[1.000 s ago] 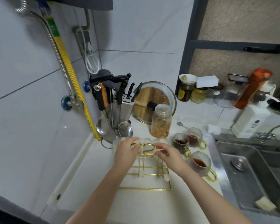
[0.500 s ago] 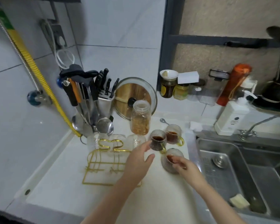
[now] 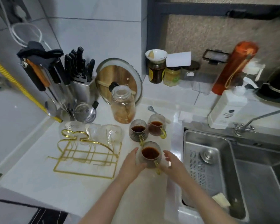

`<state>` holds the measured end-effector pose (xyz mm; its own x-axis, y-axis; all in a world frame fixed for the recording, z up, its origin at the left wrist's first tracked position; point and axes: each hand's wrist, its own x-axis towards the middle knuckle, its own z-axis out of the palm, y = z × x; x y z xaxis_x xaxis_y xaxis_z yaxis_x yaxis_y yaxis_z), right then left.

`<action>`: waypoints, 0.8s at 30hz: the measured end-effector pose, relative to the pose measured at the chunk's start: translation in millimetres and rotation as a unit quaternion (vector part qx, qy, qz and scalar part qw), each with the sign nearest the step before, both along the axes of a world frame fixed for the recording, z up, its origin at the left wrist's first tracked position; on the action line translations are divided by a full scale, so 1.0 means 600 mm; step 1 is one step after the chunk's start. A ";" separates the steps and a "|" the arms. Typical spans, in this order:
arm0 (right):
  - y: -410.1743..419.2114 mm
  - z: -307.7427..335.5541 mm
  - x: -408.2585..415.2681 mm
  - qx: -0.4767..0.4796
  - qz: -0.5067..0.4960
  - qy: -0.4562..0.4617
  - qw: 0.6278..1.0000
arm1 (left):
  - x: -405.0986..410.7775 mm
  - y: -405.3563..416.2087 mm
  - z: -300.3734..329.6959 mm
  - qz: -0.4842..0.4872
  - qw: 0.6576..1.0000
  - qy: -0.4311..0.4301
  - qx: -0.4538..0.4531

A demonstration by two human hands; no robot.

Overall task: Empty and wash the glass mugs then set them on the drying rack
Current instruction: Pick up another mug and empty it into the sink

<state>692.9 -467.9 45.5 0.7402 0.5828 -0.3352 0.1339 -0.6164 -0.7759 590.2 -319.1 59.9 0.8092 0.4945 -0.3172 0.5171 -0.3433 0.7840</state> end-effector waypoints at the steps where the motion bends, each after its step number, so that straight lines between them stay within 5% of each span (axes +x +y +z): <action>1: 0.008 0.007 -0.001 0.016 0.006 0.019 1.000 | 0.005 -0.001 0.003 -0.007 1.000 -0.005 -0.008; 13: 0.043 -0.026 -0.014 0.151 -0.040 0.073 0.985 | 0.024 0.028 -0.047 -0.028 0.993 -0.077 -0.086; 24: -0.105 0.014 -0.069 0.127 -0.174 0.053 0.975 | 0.037 -0.062 -0.035 -0.118 0.972 -0.173 -0.110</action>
